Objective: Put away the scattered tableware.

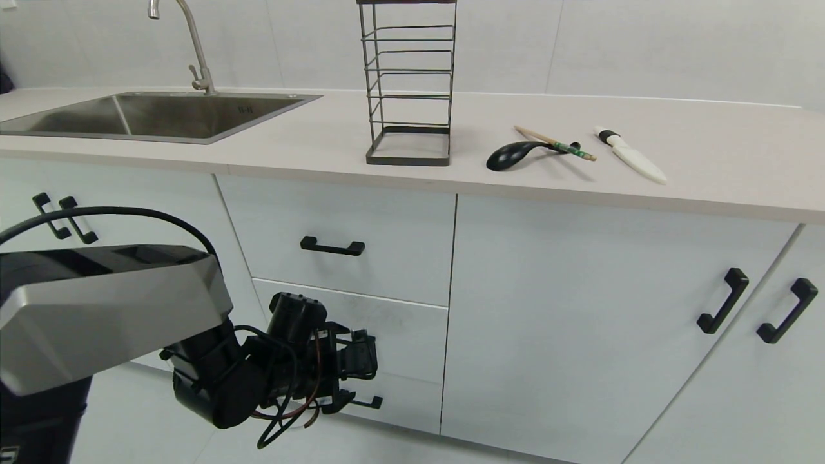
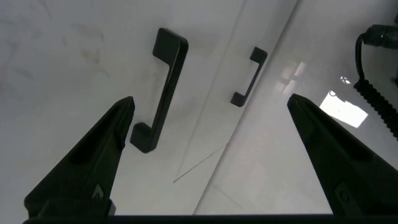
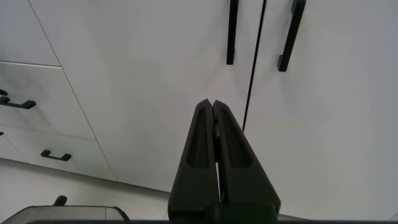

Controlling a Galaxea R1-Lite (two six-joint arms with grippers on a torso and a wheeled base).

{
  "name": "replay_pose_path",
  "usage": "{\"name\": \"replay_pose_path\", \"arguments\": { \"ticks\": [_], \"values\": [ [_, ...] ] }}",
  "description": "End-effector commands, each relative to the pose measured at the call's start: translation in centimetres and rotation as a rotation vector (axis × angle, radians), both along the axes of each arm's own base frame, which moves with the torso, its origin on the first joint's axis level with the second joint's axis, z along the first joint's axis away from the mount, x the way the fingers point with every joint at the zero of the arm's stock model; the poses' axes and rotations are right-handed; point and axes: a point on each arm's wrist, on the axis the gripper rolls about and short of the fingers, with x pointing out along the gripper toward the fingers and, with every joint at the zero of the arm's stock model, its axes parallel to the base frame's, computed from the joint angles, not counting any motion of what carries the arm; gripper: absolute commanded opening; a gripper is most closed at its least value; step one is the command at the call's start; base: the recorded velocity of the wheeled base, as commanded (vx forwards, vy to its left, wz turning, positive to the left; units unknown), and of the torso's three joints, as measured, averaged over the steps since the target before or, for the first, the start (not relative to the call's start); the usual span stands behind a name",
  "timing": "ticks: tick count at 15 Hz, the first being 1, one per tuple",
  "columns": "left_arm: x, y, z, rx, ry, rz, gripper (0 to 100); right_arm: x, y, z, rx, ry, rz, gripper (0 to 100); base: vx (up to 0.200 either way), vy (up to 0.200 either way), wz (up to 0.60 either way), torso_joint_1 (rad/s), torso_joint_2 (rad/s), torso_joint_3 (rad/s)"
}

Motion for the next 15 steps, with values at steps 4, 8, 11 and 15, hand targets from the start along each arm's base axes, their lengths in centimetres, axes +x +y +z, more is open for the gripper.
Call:
{"name": "replay_pose_path", "arguments": {
  "ticks": [4, 8, 11, 15],
  "values": [
    [1.4, -0.6, -1.1, 0.013, -0.012, -0.018, 100, 0.0, 0.0, 0.0, 0.000, 0.001, 0.001, 0, 0.000, 0.000, 0.00, 0.000, 0.00, 0.000],
    [2.1, -1.4, -2.7, 0.020, 0.001, -0.028, 100, 0.0, 0.0, 0.0, 0.000, 0.001, 0.001, 0, 0.000, 0.000, 0.00, 0.000, 0.00, 0.000],
    [2.1, -1.3, -3.4, 0.030, 0.025, -0.027, 100, 0.0, 0.0, 0.0, 0.000, 0.001, 0.001, 0, 0.000, 0.000, 0.00, 0.000, 0.00, 0.000],
    [2.1, -1.0, -4.3, 0.037, 0.046, -0.019, 100, 0.0, 0.0, 0.0, 0.000, 0.001, 0.001, 0, 0.000, 0.000, 0.00, 0.000, 0.00, 0.000]
  ]
}}
